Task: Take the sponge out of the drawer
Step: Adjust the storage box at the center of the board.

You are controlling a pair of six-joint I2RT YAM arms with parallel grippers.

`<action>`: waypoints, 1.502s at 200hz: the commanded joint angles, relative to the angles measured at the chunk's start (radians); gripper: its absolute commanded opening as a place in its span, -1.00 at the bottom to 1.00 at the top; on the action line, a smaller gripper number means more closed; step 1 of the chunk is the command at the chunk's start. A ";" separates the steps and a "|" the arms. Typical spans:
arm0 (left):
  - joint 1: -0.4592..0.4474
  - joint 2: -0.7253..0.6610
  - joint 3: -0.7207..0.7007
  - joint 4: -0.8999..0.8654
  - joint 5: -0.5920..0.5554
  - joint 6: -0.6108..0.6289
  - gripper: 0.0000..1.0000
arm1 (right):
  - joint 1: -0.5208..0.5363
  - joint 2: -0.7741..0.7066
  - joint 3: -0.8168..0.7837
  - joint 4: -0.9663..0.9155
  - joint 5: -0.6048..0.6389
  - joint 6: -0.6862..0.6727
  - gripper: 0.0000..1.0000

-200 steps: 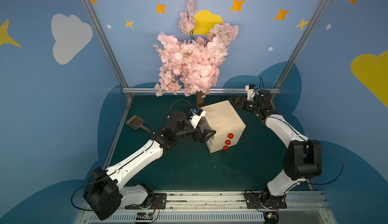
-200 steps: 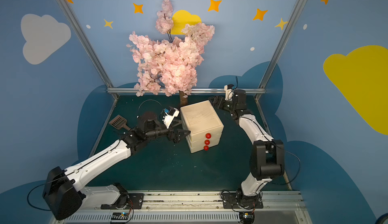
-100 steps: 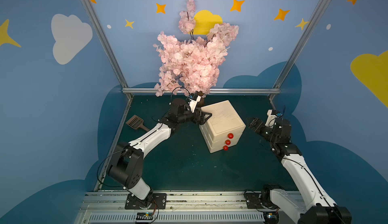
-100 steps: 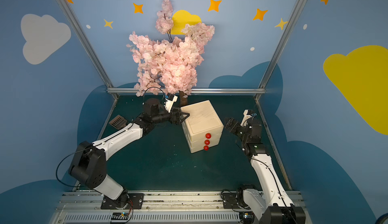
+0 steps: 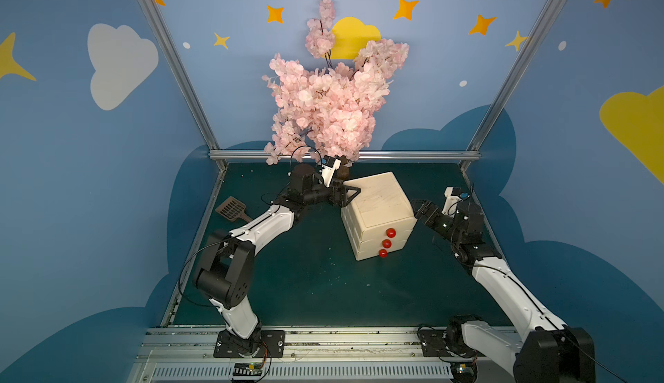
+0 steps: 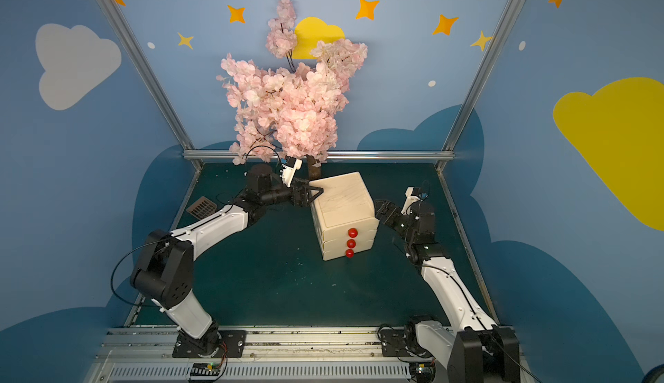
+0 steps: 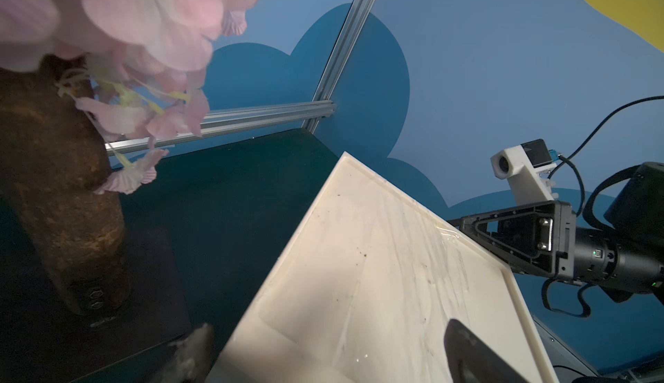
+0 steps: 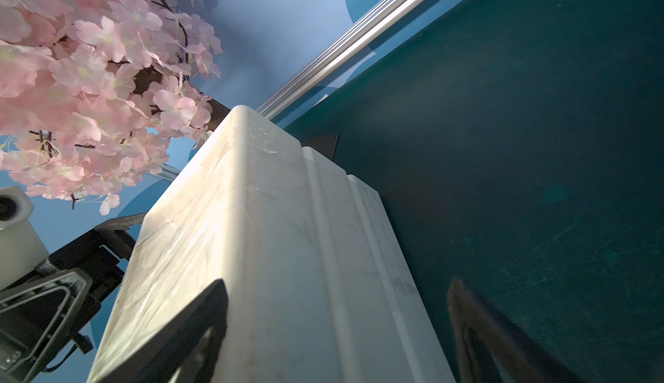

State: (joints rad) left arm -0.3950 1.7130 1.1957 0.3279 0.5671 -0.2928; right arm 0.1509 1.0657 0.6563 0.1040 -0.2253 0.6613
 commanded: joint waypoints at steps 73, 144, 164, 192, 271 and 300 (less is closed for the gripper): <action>0.024 0.106 0.066 0.134 0.146 -0.111 0.99 | 0.084 -0.025 -0.057 0.075 0.083 0.078 0.89; -0.027 0.006 -0.071 0.178 0.184 -0.131 0.96 | 0.146 0.146 0.035 0.199 0.058 0.076 0.89; -0.054 -0.061 -0.139 0.159 0.147 -0.114 0.96 | 0.153 0.225 0.082 0.243 0.020 0.071 0.89; -0.076 -0.153 -0.253 0.168 0.090 -0.122 0.96 | 0.154 0.331 0.171 0.281 -0.032 0.042 0.89; -0.097 -0.317 -0.395 0.039 -0.155 -0.079 0.98 | 0.207 0.779 0.546 0.413 -0.186 0.136 0.89; -0.090 -0.281 -0.381 0.039 -0.186 -0.087 0.98 | 0.230 0.830 0.573 0.453 -0.153 0.170 0.89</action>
State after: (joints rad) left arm -0.4713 1.4006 0.8055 0.3878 0.3824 -0.3855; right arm 0.3202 1.8580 1.2266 0.5304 -0.3489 0.7933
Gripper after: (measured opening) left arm 0.989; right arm 0.945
